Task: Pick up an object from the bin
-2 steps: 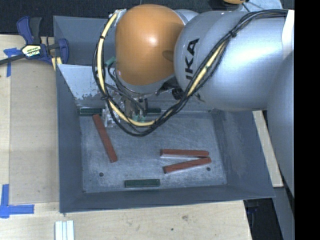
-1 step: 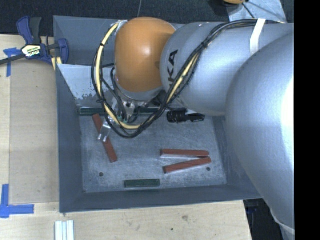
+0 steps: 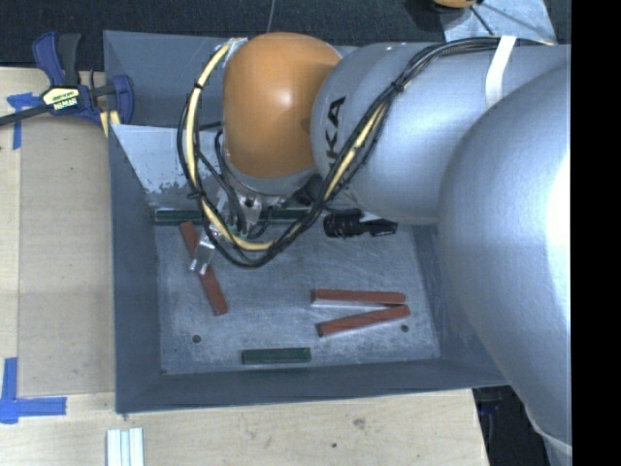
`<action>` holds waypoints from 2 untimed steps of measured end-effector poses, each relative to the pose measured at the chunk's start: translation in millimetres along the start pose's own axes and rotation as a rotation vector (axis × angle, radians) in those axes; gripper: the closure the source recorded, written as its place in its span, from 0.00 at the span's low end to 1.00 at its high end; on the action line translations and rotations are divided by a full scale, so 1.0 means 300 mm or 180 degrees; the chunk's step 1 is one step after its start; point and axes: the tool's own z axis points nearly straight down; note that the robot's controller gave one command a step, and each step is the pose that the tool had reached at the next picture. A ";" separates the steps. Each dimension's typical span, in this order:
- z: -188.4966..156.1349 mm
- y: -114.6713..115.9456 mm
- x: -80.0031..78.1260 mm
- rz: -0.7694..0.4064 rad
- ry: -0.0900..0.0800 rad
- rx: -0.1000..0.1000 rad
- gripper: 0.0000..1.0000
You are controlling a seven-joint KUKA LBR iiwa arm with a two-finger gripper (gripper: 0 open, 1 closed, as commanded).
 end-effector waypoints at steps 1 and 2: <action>0.317 0.019 -0.137 0.0478 0.0005 0.0004 1.00; 0.317 0.019 -0.137 0.0479 0.0004 0.0004 0.00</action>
Offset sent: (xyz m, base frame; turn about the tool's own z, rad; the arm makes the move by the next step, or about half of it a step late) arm 0.0000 0.0000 0.0000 0.0000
